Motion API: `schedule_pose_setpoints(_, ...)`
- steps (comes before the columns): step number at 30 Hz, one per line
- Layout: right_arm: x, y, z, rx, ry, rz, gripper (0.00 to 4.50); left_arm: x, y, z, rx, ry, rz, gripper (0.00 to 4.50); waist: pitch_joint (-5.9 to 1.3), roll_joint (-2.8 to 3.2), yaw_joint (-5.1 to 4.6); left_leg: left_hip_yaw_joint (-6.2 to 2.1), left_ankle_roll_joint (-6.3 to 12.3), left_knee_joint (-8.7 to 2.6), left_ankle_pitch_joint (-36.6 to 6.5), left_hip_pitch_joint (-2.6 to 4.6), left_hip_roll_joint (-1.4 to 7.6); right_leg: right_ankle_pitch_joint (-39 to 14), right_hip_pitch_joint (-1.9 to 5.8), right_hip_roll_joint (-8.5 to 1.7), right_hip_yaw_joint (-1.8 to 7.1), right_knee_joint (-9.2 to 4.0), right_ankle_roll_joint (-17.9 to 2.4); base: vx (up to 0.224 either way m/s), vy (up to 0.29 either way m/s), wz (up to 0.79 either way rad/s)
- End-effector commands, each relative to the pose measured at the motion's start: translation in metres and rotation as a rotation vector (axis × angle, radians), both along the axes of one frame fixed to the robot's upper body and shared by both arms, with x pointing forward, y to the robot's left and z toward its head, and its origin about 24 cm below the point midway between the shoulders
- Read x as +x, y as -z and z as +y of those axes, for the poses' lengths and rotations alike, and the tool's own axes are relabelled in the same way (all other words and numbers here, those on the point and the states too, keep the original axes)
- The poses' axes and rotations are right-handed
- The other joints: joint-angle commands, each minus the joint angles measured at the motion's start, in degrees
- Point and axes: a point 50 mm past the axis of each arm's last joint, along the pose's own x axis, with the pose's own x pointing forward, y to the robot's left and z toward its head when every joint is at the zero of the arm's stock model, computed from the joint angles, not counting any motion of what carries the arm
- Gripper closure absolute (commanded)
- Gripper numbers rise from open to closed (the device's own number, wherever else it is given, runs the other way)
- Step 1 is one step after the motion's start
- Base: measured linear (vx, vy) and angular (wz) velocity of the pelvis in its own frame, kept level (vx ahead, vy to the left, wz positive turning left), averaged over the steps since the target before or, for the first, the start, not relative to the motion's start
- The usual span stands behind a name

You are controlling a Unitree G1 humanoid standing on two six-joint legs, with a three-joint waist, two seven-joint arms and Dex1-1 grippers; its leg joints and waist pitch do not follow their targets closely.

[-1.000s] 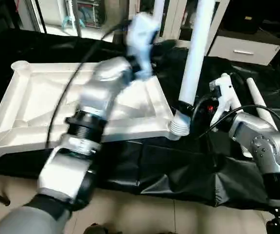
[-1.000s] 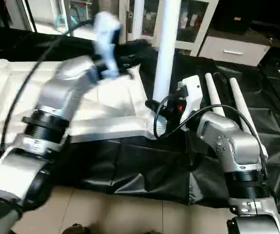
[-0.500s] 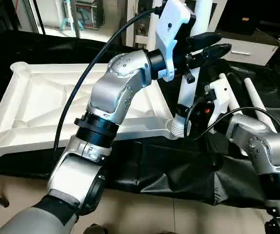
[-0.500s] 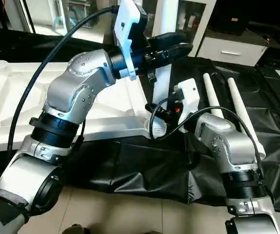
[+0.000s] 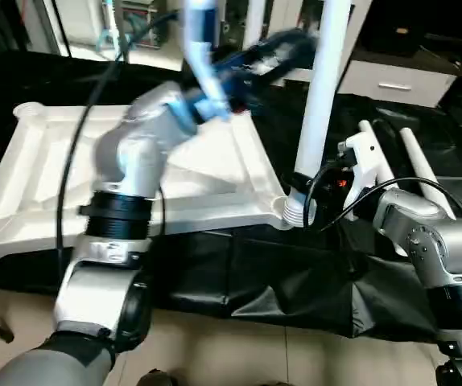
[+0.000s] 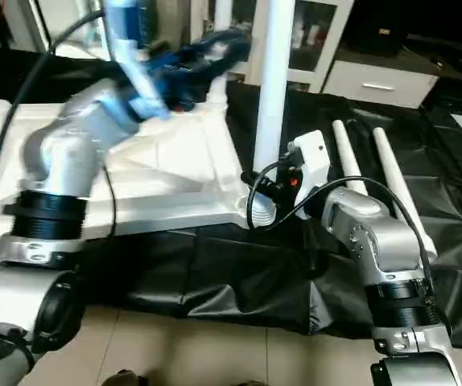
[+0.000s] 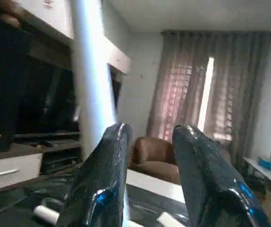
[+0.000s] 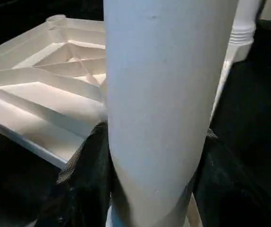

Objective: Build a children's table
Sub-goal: Pick table leg

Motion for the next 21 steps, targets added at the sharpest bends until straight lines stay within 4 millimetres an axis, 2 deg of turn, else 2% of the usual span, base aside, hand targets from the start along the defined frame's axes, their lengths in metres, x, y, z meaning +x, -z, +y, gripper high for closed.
schedule_pose_setpoints(1, 0.001, -0.006, 0.001, -0.003, -0.011, -0.033, 2.66, 0.007, 0.008, -0.014, 0.077, -0.035, 0.046, 2.77, -4.73, 0.06, -0.21, 0.29, 1.79, -3.36, -8.3, 1.63, 0.35, -3.8, 3.13, -1.27, 1.25, -3.24, -13.7, 0.0, 0.0, 0.0)
schedule_pose_setpoints(2, 0.001, -0.006, 0.002, -0.004, -0.015, -0.033, 2.66, 0.008, 0.01, -0.017, 0.091, -0.04, 0.054, 2.77, -4.74, 0.1, -0.1, 0.25, 1.6, -3.36, -8.6, 1.69, 0.32, -4.3, 3.15, -1.36, 1.24, -3.24, -13.3, 0.0, 0.0, 0.0)
schedule_pose_setpoints(3, 0.001, -0.006, 0.005, -0.003, -0.027, -0.035, 2.66, 0.009, 0.013, -0.027, 0.109, -0.032, 0.067, 2.77, -4.74, -0.08, -0.02, 0.18, 1.23, -3.45, -9.0, 1.61, 0.34, -5.4, 3.26, -1.52, 1.27, -3.4, -12.8, 0.0, 0.0, 0.0)
schedule_pose_setpoints(4, 0.001, -0.006, 0.005, -0.003, -0.027, -0.035, 2.66, 0.009, 0.013, -0.027, 0.109, -0.032, 0.067, 2.77, -4.86, -0.1, 0.13, 0.16, 0.94, -3.42, -8.6, 1.59, 0.37, -5.1, 3.29, -1.67, 1.29, -3.32, -12.6, 0.0, 0.0, 0.0)
schedule_pose_setpoints(6, 0.001, -0.007, 0.009, 0.001, -0.036, -0.037, 2.66, 0.009, 0.014, -0.044, 0.115, -0.017, 0.09, 2.77, -4.98, -0.1, 0.23, 0.11, 0.89, -3.38, -7.9, 1.44, 0.36, -3.7, 3.37, -1.7, 1.26, -3.17, -12.9, 0.0, 0.0, 0.0)
schedule_pose_setpoints(8, 0.002, -0.007, 0.01, 0.002, -0.038, -0.038, 2.66, 0.009, 0.014, -0.048, 0.113, -0.013, 0.097, 2.77, -5.04, -0.19, 0.32, 0.11, 1.18, -3.27, -7.1, 1.28, 0.27, -2.1, 3.52, -1.79, 1.27, -3.04, -13.3, 0.0, 0.0, 0.0)
schedule_pose_setpoints(10, 0.001, -0.006, 0.011, 0.002, -0.038, -0.039, 2.66, 0.002, 0.009, -0.063, 0.066, 0.078, 0.11, 2.77, -5.07, -0.24, 0.35, 0.14, 1.8, -3.13, -6.4, 1.12, 0.18, -1.0, 3.67, -1.82, 1.27, -2.95, -13.9, 0.0, 0.0, 0.0)
schedule_pose_setpoints(11, 0.001, -0.006, 0.011, 0.003, -0.038, -0.039, 2.66, -0.002, 0.004, -0.067, 0.032, 0.125, 0.114, 2.77, -5.02, 0.03, 0.35, 0.1, 1.83, -3.16, -6.4, 1.1, 0.17, -0.9, 3.68, -1.84, 1.26, -2.89, -14.0, 0.0, 0.0, 0.0)
schedule_pose_setpoints(13, 0.001, -0.006, 0.01, 0.002, -0.036, -0.038, 2.66, -0.009, -0.002, -0.072, -0.011, 0.196, 0.111, 2.77, -5.04, -0.1, 0.27, 0.2, 1.9, -3.07, -6.8, 1.21, 0.18, -0.8, 3.61, -1.8, 1.26, -2.89, -14.8, 0.0, 0.0, 0.0)
schedule_pose_setpoints(15, 0.0, -0.003, 0.008, -0.002, -0.028, -0.033, 2.66, -0.024, -0.012, -0.078, -0.07, 0.335, 0.089, 2.77, -4.92, -0.03, 0.25, 0.18, 1.99, -3.14, -7.4, 1.24, 0.38, -1.3, 3.52, -1.82, 1.21, -2.92, -15.8, 0.0, 0.0, 0.0)
schedule_pose_setpoints(16, 0.0, -0.003, 0.008, -0.002, -0.028, -0.033, 2.66, -0.024, -0.012, -0.078, -0.071, 0.337, 0.089, 2.77, -4.92, -0.04, 0.27, 0.18, 2.03, -3.12, -7.6, 1.25, 0.39, -1.3, 3.53, -1.8, 1.19, -2.93, -16.0, 0.0, 0.0, 0.0)
schedule_pose_setpoints(17, 0.0, -0.003, 0.007, -0.003, -0.027, -0.032, 2.66, -0.027, -0.013, -0.079, -0.073, 0.36, 0.085, 2.77, -4.92, -0.2, 0.21, 0.23, 2.22, -3.1, -7.6, 1.22, 0.34, -1.3, 3.52, -1.71, 1.19, -2.97, -15.9, 0.0, 0.0, 0.0)
schedule_pose_setpoints(18, 0.0, -0.003, 0.007, -0.005, -0.026, -0.031, 2.66, -0.03, -0.012, -0.083, -0.061, 0.379, 0.083, 2.77, -4.78, -0.12, 0.19, 0.21, 2.38, -3.19, -8.3, 1.25, 0.37, -2.4, 3.47, -1.69, 1.17, -3.14, -15.6, 0.0, 0.0, 0.0)
schedule_pose_setpoints(21, 0.0, -0.003, 0.007, -0.006, -0.026, -0.031, 2.66, -0.03, -0.009, -0.086, -0.033, 0.368, 0.086, 2.77, -4.56, -0.11, 0.05, 0.17, 1.95, -3.37, -10.2, 1.3, 0.31, -6.6, 3.46, -1.65, 1.23, -3.76, -13.8, 0.0, 0.0, 0.0)
